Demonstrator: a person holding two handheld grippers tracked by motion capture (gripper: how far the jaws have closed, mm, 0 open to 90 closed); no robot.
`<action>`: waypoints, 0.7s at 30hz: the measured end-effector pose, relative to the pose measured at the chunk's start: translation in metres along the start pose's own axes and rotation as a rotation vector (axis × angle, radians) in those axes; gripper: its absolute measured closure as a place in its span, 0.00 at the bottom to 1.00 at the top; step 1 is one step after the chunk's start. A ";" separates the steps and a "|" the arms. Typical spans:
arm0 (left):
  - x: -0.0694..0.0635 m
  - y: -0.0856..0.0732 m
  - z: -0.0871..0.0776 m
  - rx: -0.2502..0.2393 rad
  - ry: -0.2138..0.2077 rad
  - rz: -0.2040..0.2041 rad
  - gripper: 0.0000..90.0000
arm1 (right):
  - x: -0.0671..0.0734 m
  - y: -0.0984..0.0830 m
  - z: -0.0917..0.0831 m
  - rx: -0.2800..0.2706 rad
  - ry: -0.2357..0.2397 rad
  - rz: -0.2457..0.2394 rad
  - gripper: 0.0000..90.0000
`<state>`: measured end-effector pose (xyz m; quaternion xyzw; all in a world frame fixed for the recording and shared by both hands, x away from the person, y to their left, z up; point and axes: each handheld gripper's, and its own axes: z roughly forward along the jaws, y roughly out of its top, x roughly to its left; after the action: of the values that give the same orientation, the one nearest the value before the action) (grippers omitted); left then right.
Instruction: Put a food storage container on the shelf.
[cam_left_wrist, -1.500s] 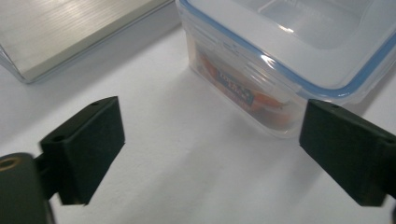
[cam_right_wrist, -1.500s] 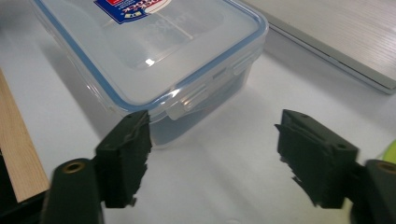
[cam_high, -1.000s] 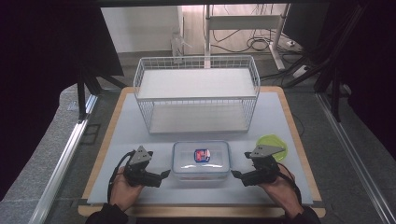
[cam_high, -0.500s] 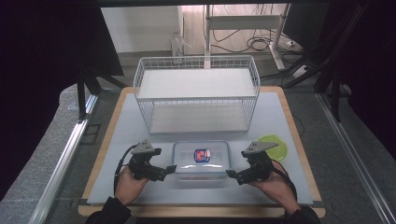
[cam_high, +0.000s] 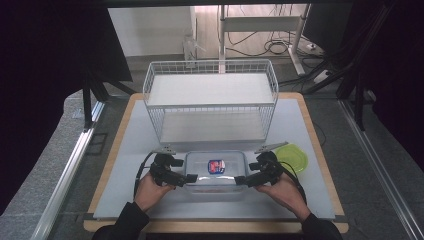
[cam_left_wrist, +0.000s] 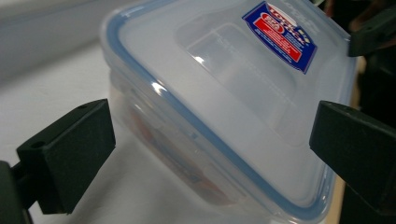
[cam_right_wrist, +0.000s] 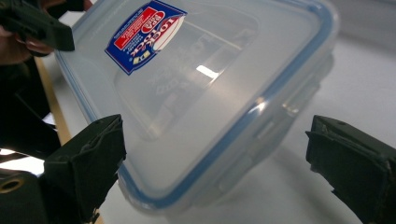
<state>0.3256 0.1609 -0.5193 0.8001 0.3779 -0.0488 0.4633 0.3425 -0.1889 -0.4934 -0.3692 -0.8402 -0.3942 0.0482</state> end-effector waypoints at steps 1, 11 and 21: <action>0.002 0.000 0.002 0.006 -0.026 -0.006 0.00 | -0.002 0.001 0.003 0.006 0.019 0.015 0.05; -0.005 -0.001 -0.004 0.033 -0.038 -0.004 0.13 | -0.007 0.007 0.006 0.027 0.072 0.100 0.15; -0.016 -0.018 -0.027 -0.064 -0.044 -0.022 0.45 | -0.003 -0.008 -0.021 -0.044 0.109 0.111 0.48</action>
<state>0.2952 0.1783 -0.5103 0.7795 0.3777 -0.0591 0.4962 0.3350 -0.2085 -0.4849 -0.3944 -0.8056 -0.4288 0.1074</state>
